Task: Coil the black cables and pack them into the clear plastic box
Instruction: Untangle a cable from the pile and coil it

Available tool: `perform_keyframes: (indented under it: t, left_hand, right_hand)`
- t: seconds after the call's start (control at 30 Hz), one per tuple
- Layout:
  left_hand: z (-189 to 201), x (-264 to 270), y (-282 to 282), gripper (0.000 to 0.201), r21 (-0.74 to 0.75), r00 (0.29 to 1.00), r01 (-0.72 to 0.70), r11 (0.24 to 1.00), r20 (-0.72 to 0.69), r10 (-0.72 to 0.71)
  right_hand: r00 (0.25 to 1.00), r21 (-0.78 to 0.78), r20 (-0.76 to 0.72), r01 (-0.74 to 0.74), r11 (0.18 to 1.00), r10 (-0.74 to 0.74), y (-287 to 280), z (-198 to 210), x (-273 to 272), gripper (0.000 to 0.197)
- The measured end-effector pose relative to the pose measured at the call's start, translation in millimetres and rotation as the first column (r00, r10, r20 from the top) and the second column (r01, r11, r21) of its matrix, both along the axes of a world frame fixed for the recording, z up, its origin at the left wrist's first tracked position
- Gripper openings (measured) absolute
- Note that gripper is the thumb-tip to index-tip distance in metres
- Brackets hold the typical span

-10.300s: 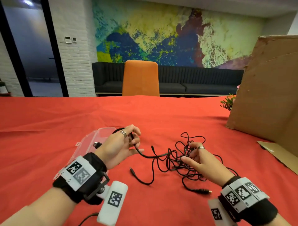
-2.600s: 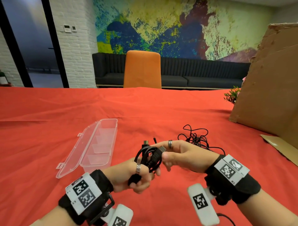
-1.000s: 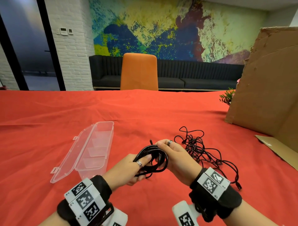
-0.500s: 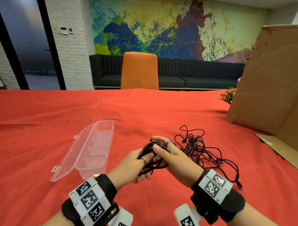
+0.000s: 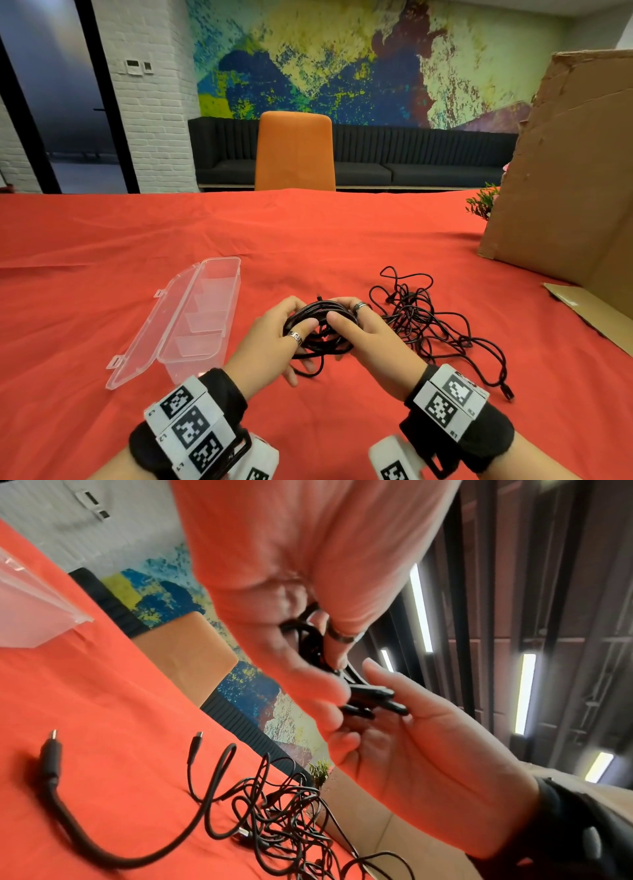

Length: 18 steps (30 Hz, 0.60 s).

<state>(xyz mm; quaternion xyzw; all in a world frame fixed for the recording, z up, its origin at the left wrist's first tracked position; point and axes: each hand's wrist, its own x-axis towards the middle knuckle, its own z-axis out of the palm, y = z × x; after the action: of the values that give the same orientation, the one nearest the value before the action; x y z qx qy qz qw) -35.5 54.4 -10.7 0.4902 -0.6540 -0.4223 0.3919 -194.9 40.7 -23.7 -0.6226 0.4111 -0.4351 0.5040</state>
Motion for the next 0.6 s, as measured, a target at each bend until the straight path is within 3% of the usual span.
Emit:
perform_keyframes:
  t: [0.17,0.3,0.37,0.43,0.5,0.6]
  left_hand:
    - [-3,-5,-3,0.008,-0.157,0.974,-0.036,0.987,0.215,0.069]
    - [-8,-4,-9,0.011,-0.158,0.975,-0.070,0.985,0.198,0.101]
    - [-12,-4,-12,0.012,-0.123,0.980,-0.067,0.990,0.179,0.089]
    - [-16,-4,-13,0.011,-0.018,0.995,-0.023,1.000,0.095,0.024]
    - [-17,-4,-11,0.011,0.135,0.995,0.031,0.990,-0.102,-0.017]
    - [-16,-3,-8,0.034,0.313,0.923,0.155,0.937,-0.385,-0.025]
  right_hand:
    - [0.997,-0.086,-0.040,0.061,0.994,-0.065,-4,-6,-5,0.020]
    - [0.998,0.041,0.055,-0.045,0.998,0.043,-6,-10,-6,0.052]
    - [0.992,0.075,0.088,-0.099,0.992,0.092,-7,-11,-7,0.054]
    - [0.989,0.088,0.111,-0.110,0.990,0.100,-9,-12,-8,0.047]
    - [0.992,0.106,0.118,-0.060,0.993,0.047,-13,-11,-7,0.031]
    - [0.993,0.162,0.115,0.015,0.987,-0.034,-17,-9,-7,0.026]
